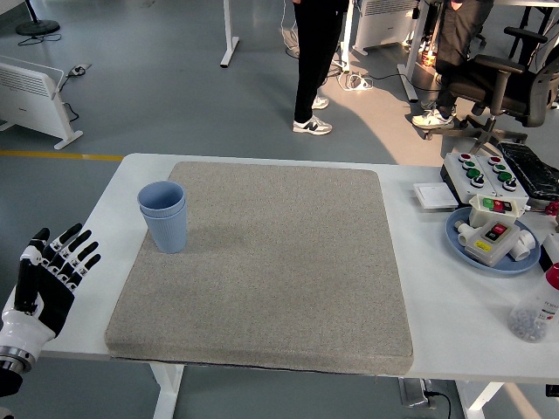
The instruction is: Push cup pick cup insert cup
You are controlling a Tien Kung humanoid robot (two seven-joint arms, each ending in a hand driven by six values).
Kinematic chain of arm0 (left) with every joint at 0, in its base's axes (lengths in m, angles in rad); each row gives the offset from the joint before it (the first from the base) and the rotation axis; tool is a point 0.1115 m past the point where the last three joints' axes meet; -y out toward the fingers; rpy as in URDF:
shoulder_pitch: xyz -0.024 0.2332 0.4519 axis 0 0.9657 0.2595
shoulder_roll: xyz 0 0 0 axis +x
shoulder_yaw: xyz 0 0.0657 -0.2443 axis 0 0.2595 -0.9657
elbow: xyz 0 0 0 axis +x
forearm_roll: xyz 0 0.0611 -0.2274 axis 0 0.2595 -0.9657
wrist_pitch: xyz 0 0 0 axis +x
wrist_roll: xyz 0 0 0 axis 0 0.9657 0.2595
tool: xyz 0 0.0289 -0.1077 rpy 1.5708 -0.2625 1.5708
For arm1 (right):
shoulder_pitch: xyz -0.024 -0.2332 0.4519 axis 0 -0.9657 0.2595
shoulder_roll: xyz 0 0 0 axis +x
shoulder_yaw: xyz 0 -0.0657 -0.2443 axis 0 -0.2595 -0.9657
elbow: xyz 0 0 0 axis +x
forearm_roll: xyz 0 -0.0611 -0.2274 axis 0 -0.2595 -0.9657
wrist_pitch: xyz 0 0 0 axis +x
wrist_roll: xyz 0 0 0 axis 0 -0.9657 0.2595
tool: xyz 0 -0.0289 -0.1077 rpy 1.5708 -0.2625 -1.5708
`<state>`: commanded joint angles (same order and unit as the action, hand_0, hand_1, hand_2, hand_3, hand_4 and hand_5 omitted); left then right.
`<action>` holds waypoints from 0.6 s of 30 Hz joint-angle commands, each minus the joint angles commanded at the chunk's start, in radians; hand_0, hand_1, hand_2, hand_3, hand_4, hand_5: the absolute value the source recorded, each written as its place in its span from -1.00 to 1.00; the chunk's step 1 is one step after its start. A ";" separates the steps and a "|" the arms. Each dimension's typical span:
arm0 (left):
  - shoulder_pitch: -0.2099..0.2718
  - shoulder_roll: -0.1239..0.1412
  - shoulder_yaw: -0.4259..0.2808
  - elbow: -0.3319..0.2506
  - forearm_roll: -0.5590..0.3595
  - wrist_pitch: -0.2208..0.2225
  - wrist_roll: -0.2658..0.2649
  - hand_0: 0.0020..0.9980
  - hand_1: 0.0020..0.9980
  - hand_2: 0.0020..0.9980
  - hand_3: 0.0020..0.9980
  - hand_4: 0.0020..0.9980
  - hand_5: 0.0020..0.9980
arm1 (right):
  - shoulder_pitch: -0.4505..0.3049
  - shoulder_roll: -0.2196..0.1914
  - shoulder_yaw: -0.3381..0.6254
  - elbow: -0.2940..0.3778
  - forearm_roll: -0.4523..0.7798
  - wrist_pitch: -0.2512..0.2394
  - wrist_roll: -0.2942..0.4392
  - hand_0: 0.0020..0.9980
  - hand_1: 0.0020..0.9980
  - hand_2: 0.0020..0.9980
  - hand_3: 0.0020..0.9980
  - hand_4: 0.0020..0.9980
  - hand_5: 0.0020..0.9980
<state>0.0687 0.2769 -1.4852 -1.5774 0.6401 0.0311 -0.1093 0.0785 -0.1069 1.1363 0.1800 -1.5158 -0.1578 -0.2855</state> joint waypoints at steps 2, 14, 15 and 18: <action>-0.005 -0.002 0.002 0.003 0.000 -0.001 -0.001 0.76 0.78 0.79 0.65 0.24 1.00 | 0.003 0.000 -0.002 0.000 0.001 0.000 0.002 0.06 0.09 0.13 0.15 -0.86 0.58; -0.022 -0.009 0.001 0.018 -0.005 0.000 -0.003 0.76 0.78 0.79 0.66 0.23 1.00 | 0.014 0.000 0.001 0.000 0.001 -0.004 0.007 0.06 0.09 0.13 0.15 -0.87 0.58; -0.022 -0.009 0.000 0.020 -0.004 0.000 -0.003 0.76 0.78 0.79 0.66 0.23 1.00 | 0.014 0.000 0.002 0.000 -0.001 -0.004 0.007 0.06 0.09 0.13 0.15 -0.87 0.58; -0.022 -0.010 -0.002 0.025 0.000 -0.001 -0.002 0.76 0.78 0.79 0.66 0.23 1.00 | 0.015 0.000 0.006 0.000 -0.008 -0.003 0.007 0.06 0.09 0.13 0.14 -0.87 0.58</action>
<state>0.0470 0.2670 -1.4867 -1.5519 0.6397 0.0301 -0.1109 0.0935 -0.1072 1.1423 0.1800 -1.5235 -0.1609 -0.2783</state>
